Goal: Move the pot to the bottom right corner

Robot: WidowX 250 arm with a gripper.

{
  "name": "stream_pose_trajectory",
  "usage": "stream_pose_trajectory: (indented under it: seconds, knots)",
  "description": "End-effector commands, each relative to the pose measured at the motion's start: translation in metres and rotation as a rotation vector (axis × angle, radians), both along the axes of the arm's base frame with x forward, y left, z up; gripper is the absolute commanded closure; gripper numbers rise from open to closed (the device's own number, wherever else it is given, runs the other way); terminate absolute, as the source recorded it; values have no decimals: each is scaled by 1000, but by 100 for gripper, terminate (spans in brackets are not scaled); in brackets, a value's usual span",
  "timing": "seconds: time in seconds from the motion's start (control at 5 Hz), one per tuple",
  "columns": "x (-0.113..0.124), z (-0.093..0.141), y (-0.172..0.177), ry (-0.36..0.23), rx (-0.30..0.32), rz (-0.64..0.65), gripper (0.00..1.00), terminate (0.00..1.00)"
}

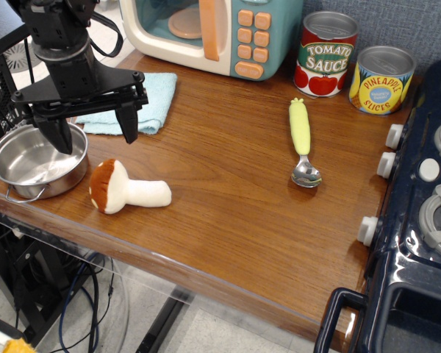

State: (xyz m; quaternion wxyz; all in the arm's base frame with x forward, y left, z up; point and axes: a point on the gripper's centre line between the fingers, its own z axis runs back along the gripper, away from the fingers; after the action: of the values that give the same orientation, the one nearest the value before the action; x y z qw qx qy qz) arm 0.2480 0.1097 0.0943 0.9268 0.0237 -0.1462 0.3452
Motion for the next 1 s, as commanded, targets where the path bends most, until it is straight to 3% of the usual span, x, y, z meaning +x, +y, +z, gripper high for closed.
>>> stream_pose_trajectory:
  seconds: [0.0,0.4,0.8]
  knots:
    - [0,0,0,0,0,0,0,0]
    - [-27,3,37,5,-11,130,0,0]
    - [-47,-1,76,21,27,256,0,0]
